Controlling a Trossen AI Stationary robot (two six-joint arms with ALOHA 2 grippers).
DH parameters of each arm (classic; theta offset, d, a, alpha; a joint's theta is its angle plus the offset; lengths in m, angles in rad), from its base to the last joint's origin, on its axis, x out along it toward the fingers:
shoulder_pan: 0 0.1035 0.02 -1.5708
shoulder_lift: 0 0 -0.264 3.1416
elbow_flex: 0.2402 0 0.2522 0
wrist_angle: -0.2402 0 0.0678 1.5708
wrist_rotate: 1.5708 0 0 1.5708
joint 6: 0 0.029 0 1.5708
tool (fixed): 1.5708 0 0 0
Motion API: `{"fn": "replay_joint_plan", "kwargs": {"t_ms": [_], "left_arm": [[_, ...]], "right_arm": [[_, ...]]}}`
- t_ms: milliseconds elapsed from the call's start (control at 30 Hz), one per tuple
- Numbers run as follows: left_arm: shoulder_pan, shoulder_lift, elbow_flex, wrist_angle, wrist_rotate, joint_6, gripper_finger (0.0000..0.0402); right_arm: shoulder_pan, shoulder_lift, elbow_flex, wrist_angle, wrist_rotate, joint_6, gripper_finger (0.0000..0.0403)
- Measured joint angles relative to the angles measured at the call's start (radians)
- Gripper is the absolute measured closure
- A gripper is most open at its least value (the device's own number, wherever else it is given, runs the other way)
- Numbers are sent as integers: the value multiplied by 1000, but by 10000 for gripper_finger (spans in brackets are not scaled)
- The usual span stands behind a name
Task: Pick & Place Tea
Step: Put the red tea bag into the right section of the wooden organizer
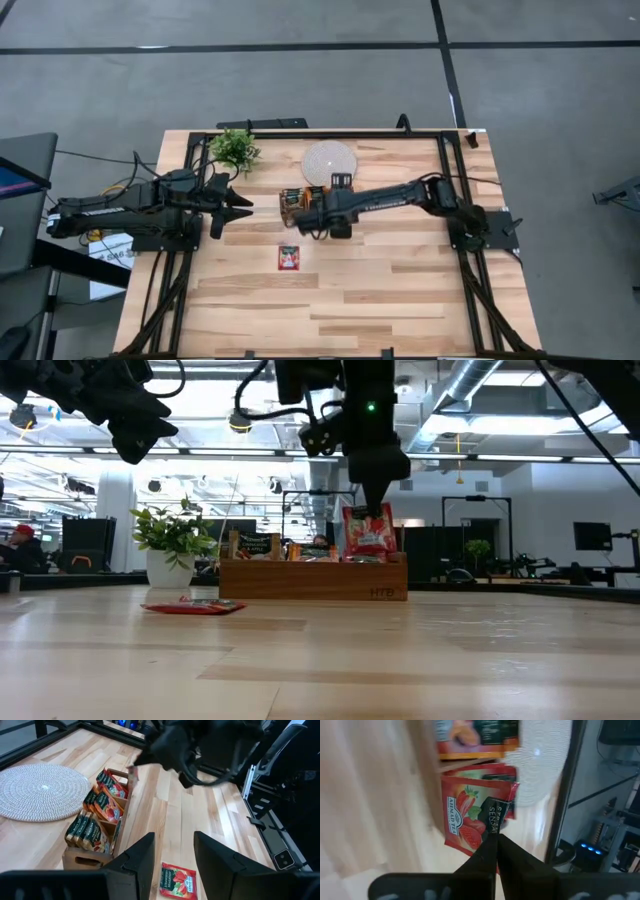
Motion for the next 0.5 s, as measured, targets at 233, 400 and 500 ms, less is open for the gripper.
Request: {"fn": "replay_joint_plan", "kwargs": {"t_ms": [233,400,500], "left_arm": [[0,0,0,0,0,0,273],[0,0,0,0,0,-1,273],[0,0,0,0,0,-1,273]], "right_arm": [[-49,-5,0,41,0,-76,402],[-69,-5,-7,64,0,-109,402],[-78,-5,-57,90,-1,-128,403]]}}
